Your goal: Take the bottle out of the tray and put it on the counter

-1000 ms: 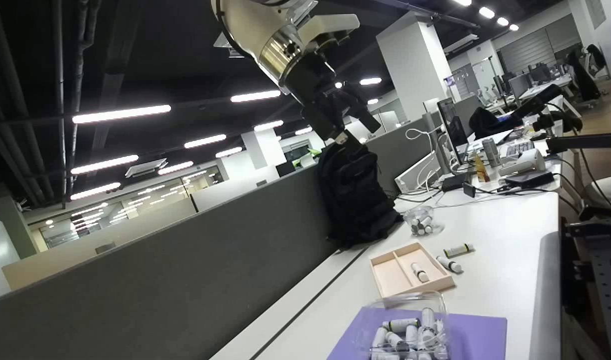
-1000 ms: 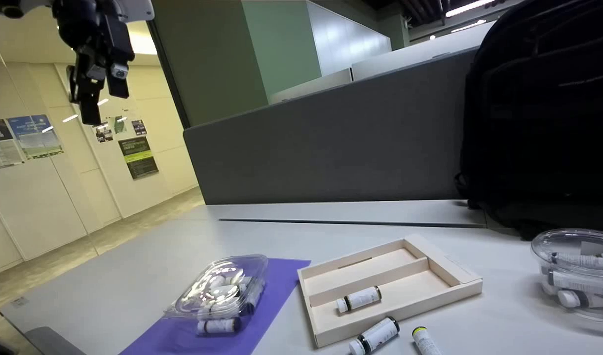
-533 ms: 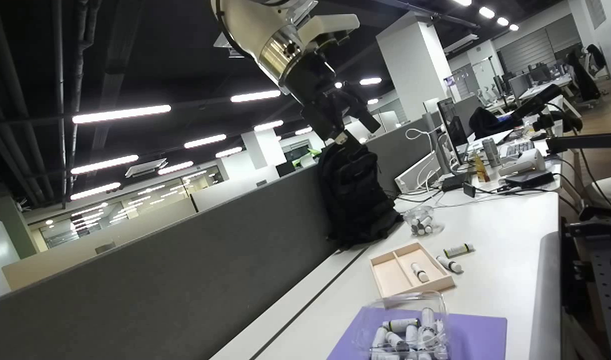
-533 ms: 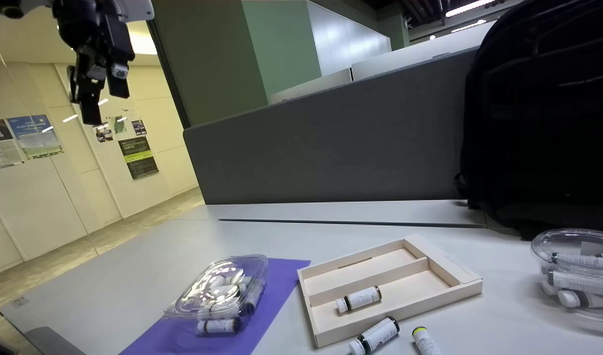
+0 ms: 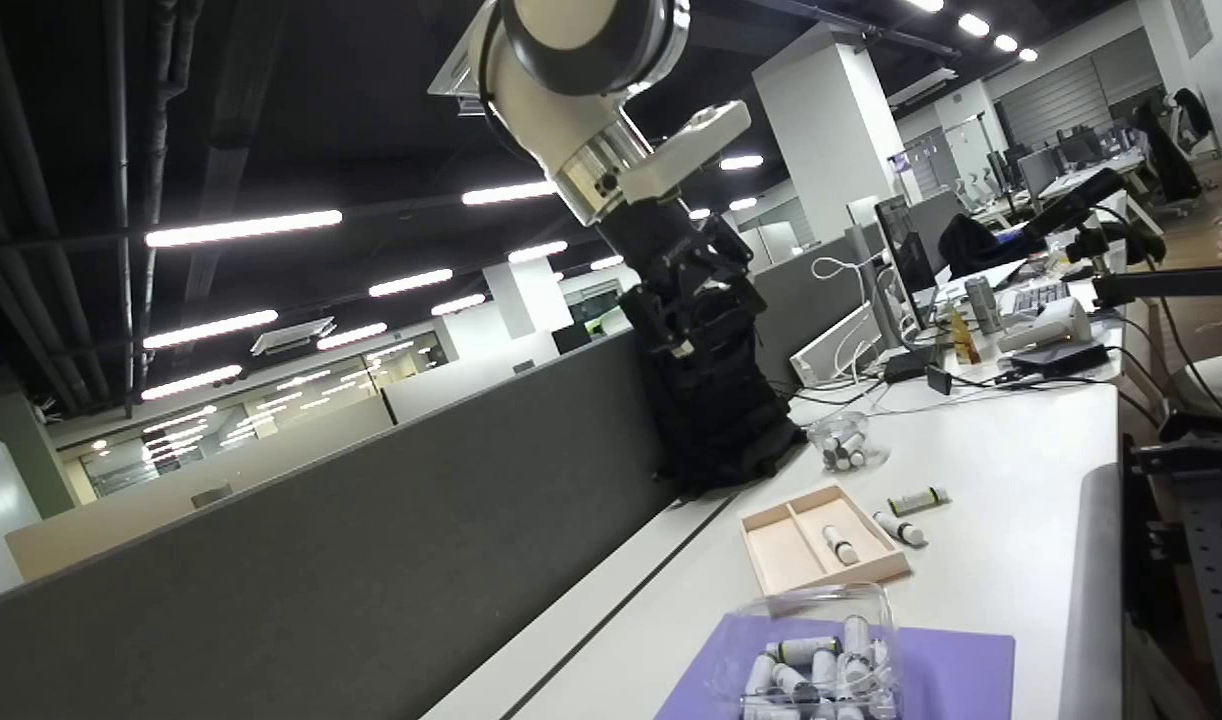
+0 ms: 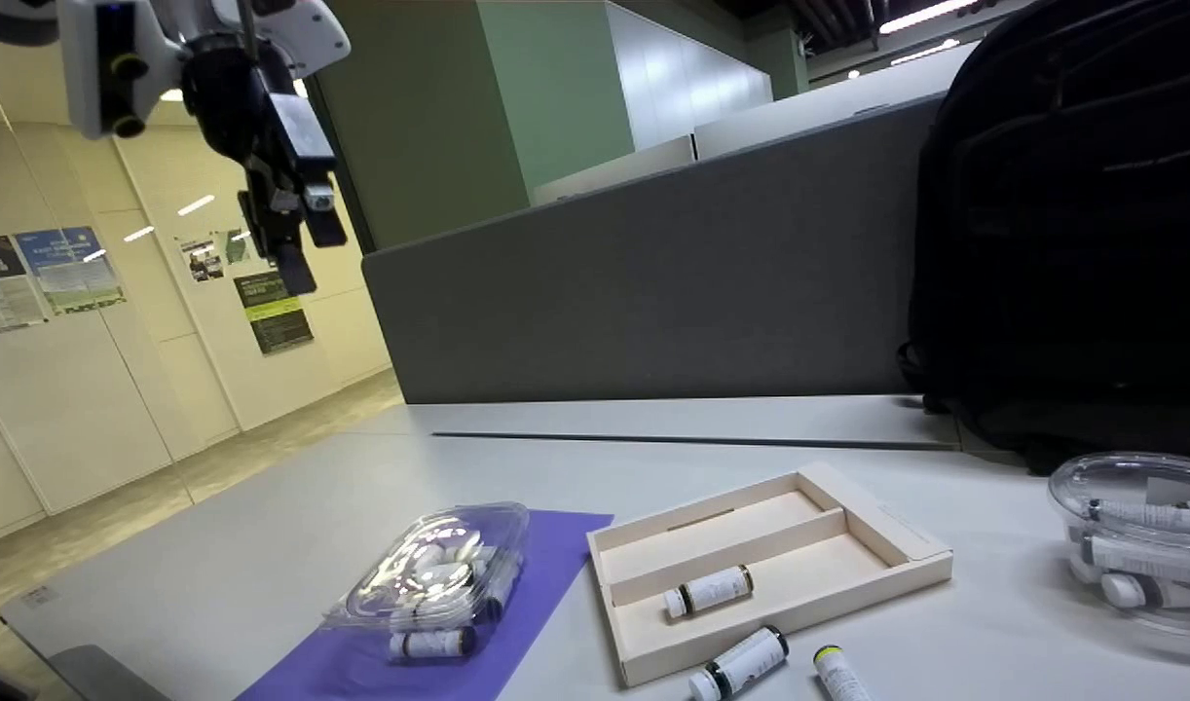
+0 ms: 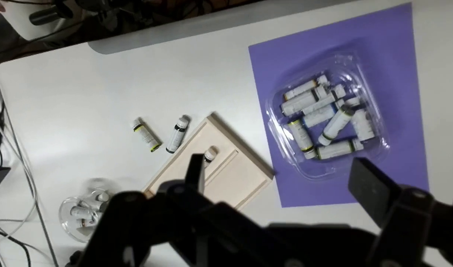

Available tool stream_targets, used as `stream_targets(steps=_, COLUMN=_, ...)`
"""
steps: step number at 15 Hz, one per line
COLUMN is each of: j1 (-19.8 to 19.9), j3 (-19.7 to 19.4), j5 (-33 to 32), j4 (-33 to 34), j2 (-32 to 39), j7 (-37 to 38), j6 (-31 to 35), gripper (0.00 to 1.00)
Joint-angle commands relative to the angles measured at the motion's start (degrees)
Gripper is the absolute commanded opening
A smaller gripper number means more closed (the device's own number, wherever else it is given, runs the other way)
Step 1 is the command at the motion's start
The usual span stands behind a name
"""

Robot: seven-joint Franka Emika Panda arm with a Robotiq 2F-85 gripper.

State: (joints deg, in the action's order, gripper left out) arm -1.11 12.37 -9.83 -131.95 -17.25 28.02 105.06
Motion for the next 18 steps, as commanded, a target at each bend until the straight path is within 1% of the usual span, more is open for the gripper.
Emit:
stream_targets(steps=1, j1=2.19, j3=-3.02, j5=0.87, j4=-6.64, j2=1.4, j7=6.9, j6=10.03, gripper=1.0)
stream_targets(steps=2, j1=2.7, j3=-4.35, j5=2.85, j4=-7.93, j2=2.65, j7=6.56, j6=12.22, gripper=1.0)
stream_targets(steps=5, j1=3.93, j3=-9.61, j5=11.14, j4=-11.77, j2=6.96, j7=-0.96, j6=18.6, gripper=1.0)
stream_targets(steps=7, j1=4.41, j3=-12.63, j5=18.01, j4=-12.53, j2=9.28, j7=-6.66, j6=19.97, gripper=1.0)
stream_targets(steps=8, j1=3.89, j3=-10.81, j5=13.59, j4=-12.08, j2=8.03, j7=-3.51, j6=18.88, gripper=1.0)
stream_targets(steps=9, j1=4.26, j3=-12.08, j5=15.65, j4=-12.36, j2=9.24, j7=-5.64, j6=19.51, gripper=1.0)
stream_targets(steps=11, j1=4.57, j3=-12.99, j5=16.8, j4=-12.35, j2=10.35, j7=-6.79, j6=20.0, gripper=1.0)
stream_targets(steps=12, j1=4.51, j3=-12.13, j5=14.26, j4=-13.0, j2=9.65, j7=-2.94, j6=22.3, gripper=1.0)
stream_targets(steps=14, j1=5.27, j3=-11.63, j5=8.61, j4=-14.37, j2=9.09, j7=2.83, j6=26.77, gripper=1.0)
stream_targets(steps=18, j1=8.95, j3=-12.89, j5=-5.87, j4=-17.08, j2=9.18, j7=14.94, j6=32.73, gripper=1.0)
